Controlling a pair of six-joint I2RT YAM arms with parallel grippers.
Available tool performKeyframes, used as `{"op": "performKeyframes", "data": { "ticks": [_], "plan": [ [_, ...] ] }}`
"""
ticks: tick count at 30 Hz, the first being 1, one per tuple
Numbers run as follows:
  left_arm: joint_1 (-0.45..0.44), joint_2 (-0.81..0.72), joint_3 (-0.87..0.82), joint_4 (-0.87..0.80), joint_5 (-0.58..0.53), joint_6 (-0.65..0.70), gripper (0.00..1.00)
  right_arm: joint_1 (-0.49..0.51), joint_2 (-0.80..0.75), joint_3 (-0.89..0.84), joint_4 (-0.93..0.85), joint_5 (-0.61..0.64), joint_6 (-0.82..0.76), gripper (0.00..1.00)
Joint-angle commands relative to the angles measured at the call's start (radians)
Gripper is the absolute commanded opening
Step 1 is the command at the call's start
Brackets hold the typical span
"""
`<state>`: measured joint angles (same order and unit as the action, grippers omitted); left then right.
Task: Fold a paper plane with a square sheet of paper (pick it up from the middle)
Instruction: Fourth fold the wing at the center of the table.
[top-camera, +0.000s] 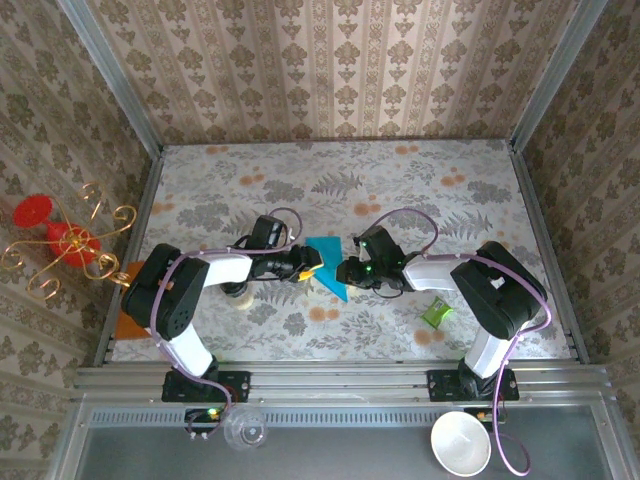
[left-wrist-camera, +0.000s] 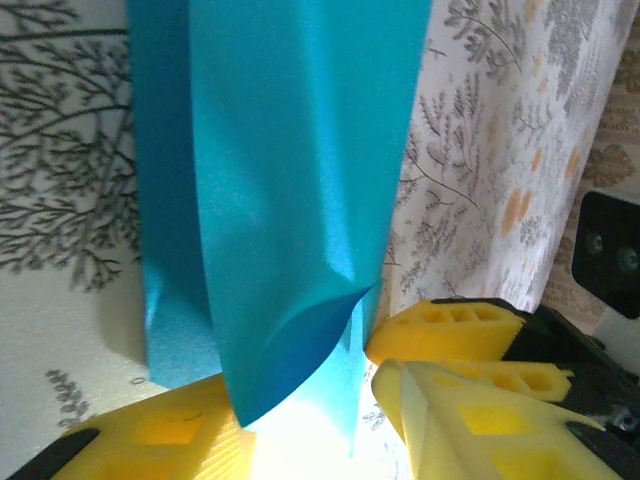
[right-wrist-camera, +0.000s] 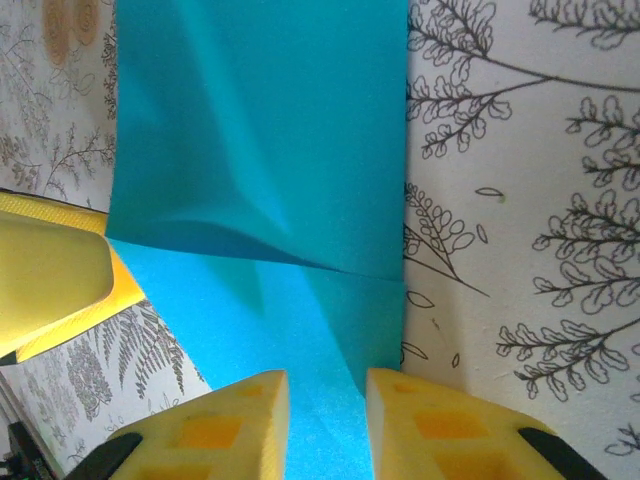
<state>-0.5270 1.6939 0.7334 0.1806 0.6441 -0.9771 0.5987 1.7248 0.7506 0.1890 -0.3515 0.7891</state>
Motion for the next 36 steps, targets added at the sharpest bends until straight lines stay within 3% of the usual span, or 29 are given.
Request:
{"op": "performKeyframes", "data": {
  "ticks": [1, 11, 26, 36],
  "plan": [
    [0.019, 0.019, 0.015, 0.020, 0.071, 0.075, 0.41, -0.005, -0.013, -0.004, -0.017, -0.006, -0.007, 0.25],
    [0.041, 0.075, 0.045, 0.008, 0.160, 0.199, 0.36, -0.005, 0.006, 0.004, -0.044, 0.000, -0.021, 0.21],
    [0.056, 0.110, 0.074, -0.019, 0.175, 0.269, 0.22, -0.007, 0.006, 0.012, -0.069, 0.008, -0.045, 0.20],
    [0.064, 0.145, 0.085, 0.022, 0.167, 0.220, 0.26, -0.010, 0.008, 0.015, -0.079, 0.010, -0.066, 0.20]
  ]
}}
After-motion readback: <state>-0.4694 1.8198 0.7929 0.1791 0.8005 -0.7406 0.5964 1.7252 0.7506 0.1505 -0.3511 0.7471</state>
